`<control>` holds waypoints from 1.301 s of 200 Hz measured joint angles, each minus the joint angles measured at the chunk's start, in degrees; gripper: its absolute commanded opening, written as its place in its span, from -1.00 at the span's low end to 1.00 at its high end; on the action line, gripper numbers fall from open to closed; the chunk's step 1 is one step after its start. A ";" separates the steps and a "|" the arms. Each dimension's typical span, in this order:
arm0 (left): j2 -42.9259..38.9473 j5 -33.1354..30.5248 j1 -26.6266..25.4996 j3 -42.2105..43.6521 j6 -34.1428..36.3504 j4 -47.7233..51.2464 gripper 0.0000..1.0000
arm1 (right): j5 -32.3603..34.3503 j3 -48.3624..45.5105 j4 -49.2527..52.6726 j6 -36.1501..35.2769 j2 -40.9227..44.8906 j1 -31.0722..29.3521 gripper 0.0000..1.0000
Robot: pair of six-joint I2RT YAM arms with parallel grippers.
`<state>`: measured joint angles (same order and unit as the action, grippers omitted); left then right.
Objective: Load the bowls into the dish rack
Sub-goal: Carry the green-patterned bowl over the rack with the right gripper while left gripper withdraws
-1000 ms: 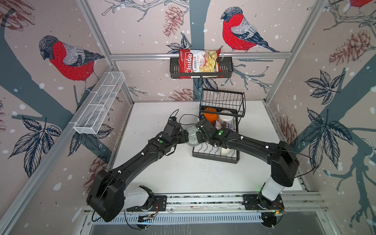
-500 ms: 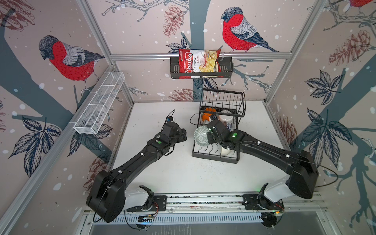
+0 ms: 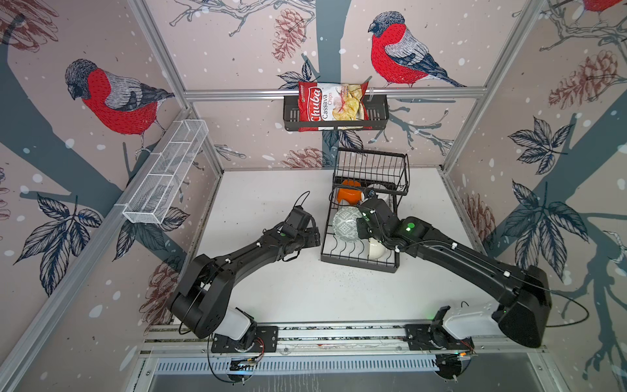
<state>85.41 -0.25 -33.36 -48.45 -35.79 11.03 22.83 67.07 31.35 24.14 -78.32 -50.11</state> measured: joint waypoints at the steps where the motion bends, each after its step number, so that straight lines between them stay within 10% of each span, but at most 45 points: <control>1: 0.13 0.02 -0.04 0.00 -0.04 0.02 0.53 | 0.02 -0.02 0.07 0.00 0.04 0.00 -1.00; 260: 14.51 2.16 -11.02 -11.80 1.77 2.95 0.50 | 11.15 -0.24 17.77 9.57 0.39 -1.40 -1.00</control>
<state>99.92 1.91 -44.38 -60.25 -34.02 13.98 33.98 66.83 49.12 33.71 -77.93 -51.51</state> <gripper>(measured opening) 0.748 0.092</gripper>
